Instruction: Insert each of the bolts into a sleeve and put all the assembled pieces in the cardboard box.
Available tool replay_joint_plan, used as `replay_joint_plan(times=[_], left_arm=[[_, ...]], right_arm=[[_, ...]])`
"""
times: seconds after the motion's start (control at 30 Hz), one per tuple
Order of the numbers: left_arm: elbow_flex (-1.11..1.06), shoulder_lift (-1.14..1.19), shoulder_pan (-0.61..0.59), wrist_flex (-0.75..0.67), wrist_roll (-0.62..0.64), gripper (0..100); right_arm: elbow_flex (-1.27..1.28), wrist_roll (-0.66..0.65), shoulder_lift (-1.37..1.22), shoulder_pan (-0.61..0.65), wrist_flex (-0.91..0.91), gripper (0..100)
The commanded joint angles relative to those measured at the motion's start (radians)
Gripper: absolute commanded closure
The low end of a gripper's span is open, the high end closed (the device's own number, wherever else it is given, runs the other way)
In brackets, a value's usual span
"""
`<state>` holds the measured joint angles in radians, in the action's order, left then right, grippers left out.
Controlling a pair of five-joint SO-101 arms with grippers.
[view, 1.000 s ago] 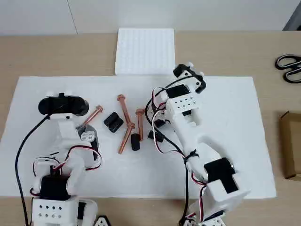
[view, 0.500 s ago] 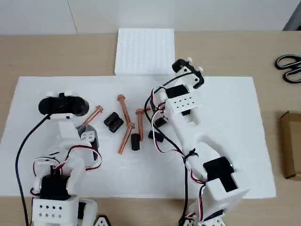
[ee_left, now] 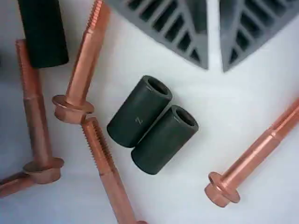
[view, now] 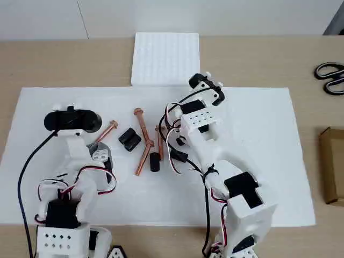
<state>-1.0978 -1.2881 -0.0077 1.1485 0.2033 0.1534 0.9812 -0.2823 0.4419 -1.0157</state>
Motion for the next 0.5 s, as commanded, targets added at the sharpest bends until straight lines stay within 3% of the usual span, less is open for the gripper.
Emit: replay_joint_plan(times=[0.0,0.1,0.23,0.33,0.47], left_arm=[[0.042,0.0,-0.003,-0.005,0.005,99],[0.042,0.0,-0.003,-0.005,0.005,99],[0.042,0.0,-0.003,-0.005,0.005,99],[0.041,-0.002,-0.003,-0.005,0.005,99],[0.041,-0.002,-0.002,-0.005,0.005,99]], right_arm=[[-0.021,0.015,-0.004,0.002,0.002,72.7],[-0.02,0.011,-0.002,-0.001,-0.002,79.9],[-0.018,0.011,-0.004,-0.025,-0.001,99.8],[-0.017,0.011,-0.004,-0.054,-0.001,96.5],[-0.015,0.008,-0.001,-0.104,-0.015,99.4]])
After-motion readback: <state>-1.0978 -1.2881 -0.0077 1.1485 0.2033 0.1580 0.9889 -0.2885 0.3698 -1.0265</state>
